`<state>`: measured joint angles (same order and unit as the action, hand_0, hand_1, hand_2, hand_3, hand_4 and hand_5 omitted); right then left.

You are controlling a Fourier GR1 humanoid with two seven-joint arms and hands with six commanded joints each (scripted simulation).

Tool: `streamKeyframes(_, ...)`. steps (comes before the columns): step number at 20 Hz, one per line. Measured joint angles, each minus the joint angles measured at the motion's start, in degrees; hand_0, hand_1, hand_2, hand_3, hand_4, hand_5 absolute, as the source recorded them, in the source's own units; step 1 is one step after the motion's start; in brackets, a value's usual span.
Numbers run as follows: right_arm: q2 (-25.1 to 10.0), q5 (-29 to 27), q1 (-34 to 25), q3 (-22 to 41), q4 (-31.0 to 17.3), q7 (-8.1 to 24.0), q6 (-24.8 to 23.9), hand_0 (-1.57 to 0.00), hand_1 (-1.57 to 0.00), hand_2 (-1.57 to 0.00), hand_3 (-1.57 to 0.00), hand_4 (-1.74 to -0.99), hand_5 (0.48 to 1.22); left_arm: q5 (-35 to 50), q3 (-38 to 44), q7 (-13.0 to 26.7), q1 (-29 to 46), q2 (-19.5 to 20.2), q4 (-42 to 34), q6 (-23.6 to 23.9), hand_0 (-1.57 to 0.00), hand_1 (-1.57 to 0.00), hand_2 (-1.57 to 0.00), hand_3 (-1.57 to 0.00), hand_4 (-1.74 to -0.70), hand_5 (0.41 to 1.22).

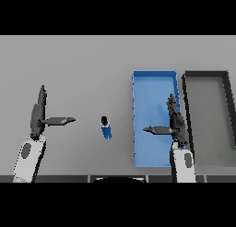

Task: Pick up the blue pipe and place it into the blue bin.

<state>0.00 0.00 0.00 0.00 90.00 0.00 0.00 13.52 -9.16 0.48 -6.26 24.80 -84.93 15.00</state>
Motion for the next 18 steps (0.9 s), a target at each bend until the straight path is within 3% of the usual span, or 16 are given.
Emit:
streamKeyframes(6,-1.2,-0.9,0.1,-0.8,-0.1,-0.1,0.8,0.00,0.00,0.00,0.00,-1.205,0.629,-0.9,-1.0,-0.2,0.5,-0.6,-1.5,1.0,0.00,0.00,0.00,0.00,-0.97,0.593)
streamKeyframes(7,-5.5,3.2,1.8,0.4,2.0,-5.4,1.6,0.00,0.00,0.00,0.00,-1.201,0.628,-1.4,-2.4,-3.6,2.4,3.1,-1.5,-4.5,0.00,0.00,0.00,0.00,-0.96,0.592)
streamKeyframes(8,-7.7,5.6,3.7,1.3,3.4,-8.0,2.2,0.00,0.00,0.00,0.00,-1.197,0.627,-1.7,-3.1,-5.5,3.4,5.7,-1.3,-8.2,0.00,0.00,0.00,0.00,-0.96,0.590)
streamKeyframes(12,-9.1,9.2,6.7,3.7,7.1,-7.9,2.4,0.00,0.00,0.00,0.00,-1.206,0.625,-1.9,-4.0,-9.1,3.4,8.3,0.7,-13.7,0.00,0.00,0.00,0.00,-0.96,0.594)
streamKeyframes(18,-9.5,9.7,6.0,3.9,6.9,-5.5,2.3,0.00,0.00,0.00,0.00,-1.179,0.616,-0.5,-6.8,-10.2,6.2,12.1,-3.8,-21.3,0.00,0.00,0.00,0.00,-1.03,0.549)
